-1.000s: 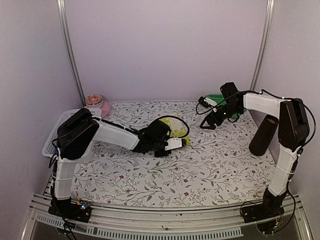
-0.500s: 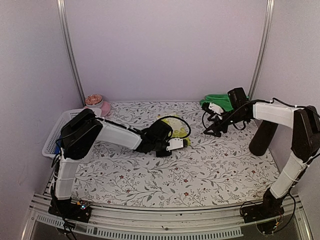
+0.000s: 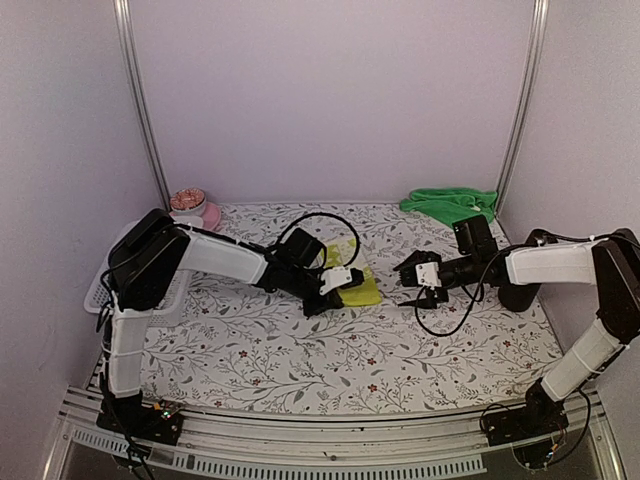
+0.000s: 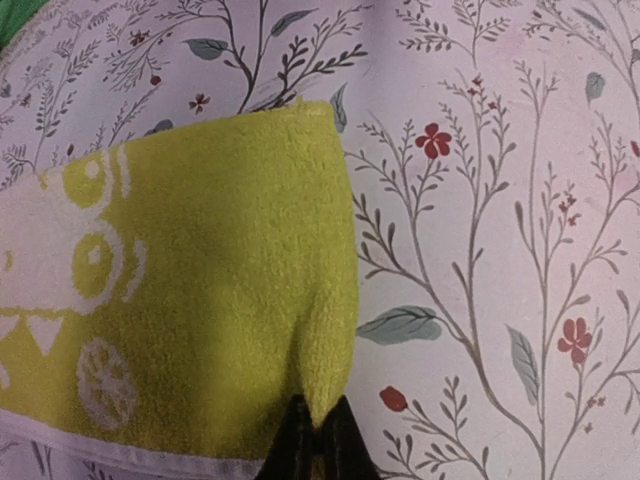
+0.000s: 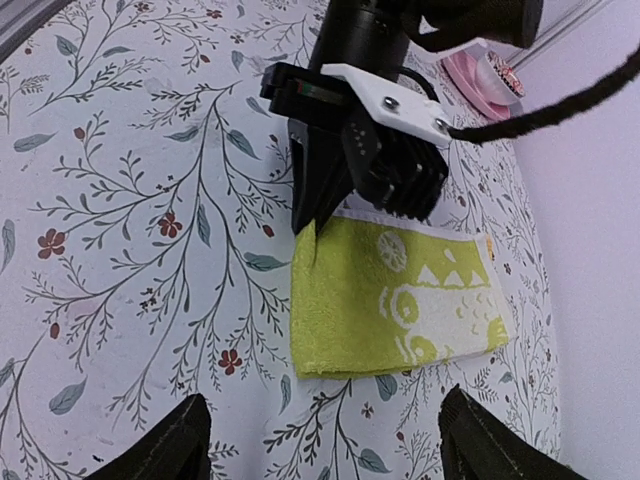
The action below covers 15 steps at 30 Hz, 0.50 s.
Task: Roll the towels
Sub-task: Adjust the towel at the center of the board.
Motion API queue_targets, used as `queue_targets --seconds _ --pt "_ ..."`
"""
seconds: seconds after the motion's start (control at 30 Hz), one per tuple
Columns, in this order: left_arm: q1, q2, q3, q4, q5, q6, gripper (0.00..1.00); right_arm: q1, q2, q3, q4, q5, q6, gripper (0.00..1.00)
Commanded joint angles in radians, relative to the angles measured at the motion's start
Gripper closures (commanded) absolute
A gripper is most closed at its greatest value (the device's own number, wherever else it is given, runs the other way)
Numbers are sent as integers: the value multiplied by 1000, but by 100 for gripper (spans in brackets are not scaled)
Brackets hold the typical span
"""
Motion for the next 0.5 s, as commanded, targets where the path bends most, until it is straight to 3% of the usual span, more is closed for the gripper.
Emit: queue_targets --seconds 0.0,0.2,0.47 --pt "52 -27 -4 -67 201 -107 100 74 13 -55 132 64 -85 22" --pt "83 1 39 -106 298 -152 100 143 66 -82 231 159 -57 25" --pt "100 17 66 -115 351 -177 100 240 181 -121 442 406 -23 26"
